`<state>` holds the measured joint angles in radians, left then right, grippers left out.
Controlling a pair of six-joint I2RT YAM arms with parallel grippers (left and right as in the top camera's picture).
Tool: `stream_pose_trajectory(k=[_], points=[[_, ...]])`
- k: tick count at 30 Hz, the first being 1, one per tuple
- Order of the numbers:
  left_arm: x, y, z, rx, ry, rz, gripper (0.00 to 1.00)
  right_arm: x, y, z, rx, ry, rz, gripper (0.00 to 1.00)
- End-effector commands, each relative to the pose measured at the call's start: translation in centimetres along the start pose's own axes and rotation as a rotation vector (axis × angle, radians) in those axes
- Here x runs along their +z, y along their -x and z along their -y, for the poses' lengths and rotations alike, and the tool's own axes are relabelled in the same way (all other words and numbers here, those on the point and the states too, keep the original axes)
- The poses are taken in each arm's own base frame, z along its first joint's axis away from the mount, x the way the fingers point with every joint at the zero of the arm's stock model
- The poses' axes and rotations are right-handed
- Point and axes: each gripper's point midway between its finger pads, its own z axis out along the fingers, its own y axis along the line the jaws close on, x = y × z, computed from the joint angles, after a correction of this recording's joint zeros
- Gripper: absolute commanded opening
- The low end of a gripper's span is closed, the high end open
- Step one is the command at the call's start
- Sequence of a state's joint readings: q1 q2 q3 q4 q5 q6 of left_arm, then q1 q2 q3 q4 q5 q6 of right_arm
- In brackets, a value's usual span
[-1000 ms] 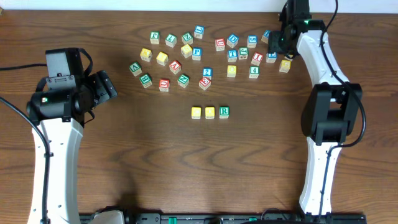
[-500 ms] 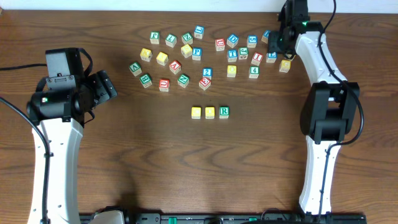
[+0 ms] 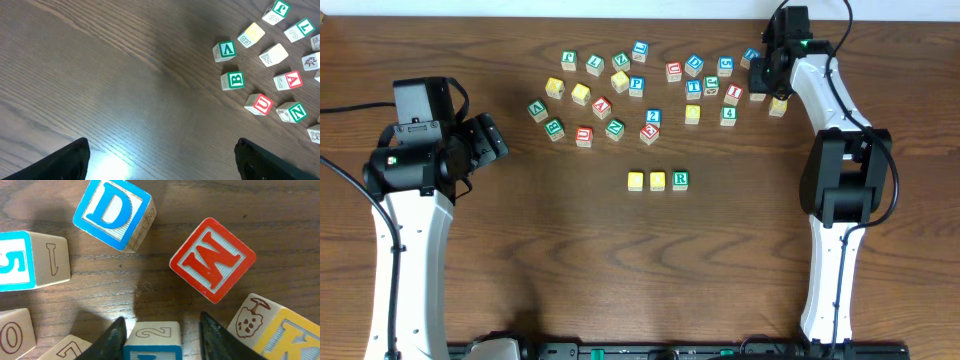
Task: Spell out CORL
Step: 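Lower the right gripper onto the blue L block and close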
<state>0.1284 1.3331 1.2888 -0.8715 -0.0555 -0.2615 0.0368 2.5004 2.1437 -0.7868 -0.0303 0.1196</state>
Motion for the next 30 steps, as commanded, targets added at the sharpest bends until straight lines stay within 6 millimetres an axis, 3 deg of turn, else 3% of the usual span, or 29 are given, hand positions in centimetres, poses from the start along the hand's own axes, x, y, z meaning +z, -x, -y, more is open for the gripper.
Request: stream_pose_trajectory(k=[1, 4, 9, 12, 17, 23, 26, 30], points=[[-0.3, 0.2, -0.2, -0.004, 0.007, 0.011, 0.91, 0.1, 0.1, 0.4, 0.003, 0.002, 0.001, 0.36], [-0.3, 0.2, -0.2, -0.004, 0.007, 0.011, 0.91, 0.1, 0.0, 0.4, 0.003, 0.001, -0.004, 0.28], [-0.3, 0.2, -0.2, -0.004, 0.007, 0.011, 0.91, -0.3, 0.0, 0.4, 0.003, 0.001, -0.007, 0.24], [-0.3, 0.2, -0.2, -0.004, 0.007, 0.011, 0.91, -1.7, 0.7, 0.3, 0.003, 0.003, 0.014, 0.24], [-0.3, 0.2, -0.2, -0.004, 0.007, 0.011, 0.91, -6.2, 2.7, -0.1, 0.0, 0.011, 0.083, 0.23], [-0.3, 0.2, -0.2, -0.004, 0.007, 0.011, 0.91, -13.1, 4.0, -0.5, -0.002, 0.02, 0.149, 0.22], [-0.3, 0.2, -0.2, -0.004, 0.007, 0.011, 0.91, -16.3, 3.4, -1.2, -0.007, 0.028, 0.146, 0.22], [-0.3, 0.2, -0.2, -0.004, 0.007, 0.011, 0.91, -18.8, 1.0, -2.7, -0.029, 0.051, 0.077, 0.22]])
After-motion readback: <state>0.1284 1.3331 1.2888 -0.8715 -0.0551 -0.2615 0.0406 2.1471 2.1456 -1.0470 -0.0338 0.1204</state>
